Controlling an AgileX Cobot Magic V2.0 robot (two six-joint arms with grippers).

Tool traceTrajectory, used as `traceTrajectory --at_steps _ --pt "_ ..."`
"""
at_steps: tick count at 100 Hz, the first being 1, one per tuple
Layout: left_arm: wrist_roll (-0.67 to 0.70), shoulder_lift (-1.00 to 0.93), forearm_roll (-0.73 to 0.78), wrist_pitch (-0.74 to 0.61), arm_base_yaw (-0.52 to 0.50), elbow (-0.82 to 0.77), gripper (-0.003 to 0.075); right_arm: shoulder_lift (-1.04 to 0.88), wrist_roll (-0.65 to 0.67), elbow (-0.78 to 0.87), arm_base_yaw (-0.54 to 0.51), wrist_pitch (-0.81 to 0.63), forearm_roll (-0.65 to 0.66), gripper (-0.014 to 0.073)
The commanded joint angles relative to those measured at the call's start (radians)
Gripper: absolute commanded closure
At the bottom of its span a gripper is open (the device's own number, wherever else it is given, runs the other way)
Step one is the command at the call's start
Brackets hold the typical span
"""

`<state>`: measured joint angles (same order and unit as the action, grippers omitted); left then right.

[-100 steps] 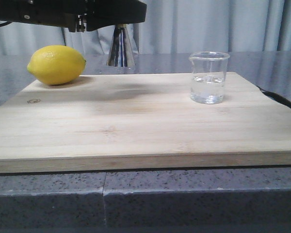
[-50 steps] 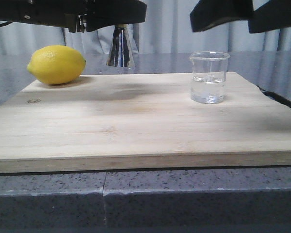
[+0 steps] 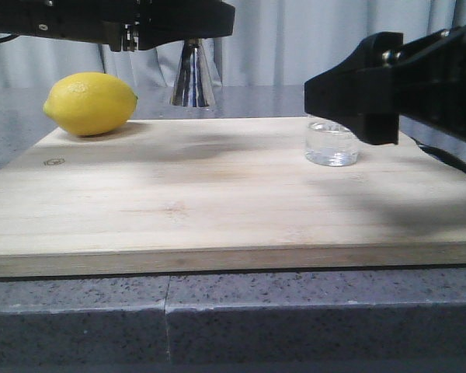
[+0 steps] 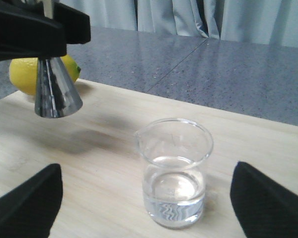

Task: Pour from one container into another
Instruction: 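Reach the right gripper down and grasp the glass beaker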

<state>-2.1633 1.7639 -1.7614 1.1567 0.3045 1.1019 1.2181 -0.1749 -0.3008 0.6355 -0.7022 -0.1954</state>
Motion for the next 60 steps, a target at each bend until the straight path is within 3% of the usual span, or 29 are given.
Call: traceTrajectory --at_steps 1,60 --pt "0.009 -0.051 -0.089 0.1 0.008 0.028 0.0542 0.029 0.002 -0.019 0.0 -0.156 0.004 -0.0001" --pt "0.009 -0.051 -0.089 0.1 0.008 0.028 0.0542 0.199 0.002 -0.09 -0.02 -0.213 -0.016 -0.0001"
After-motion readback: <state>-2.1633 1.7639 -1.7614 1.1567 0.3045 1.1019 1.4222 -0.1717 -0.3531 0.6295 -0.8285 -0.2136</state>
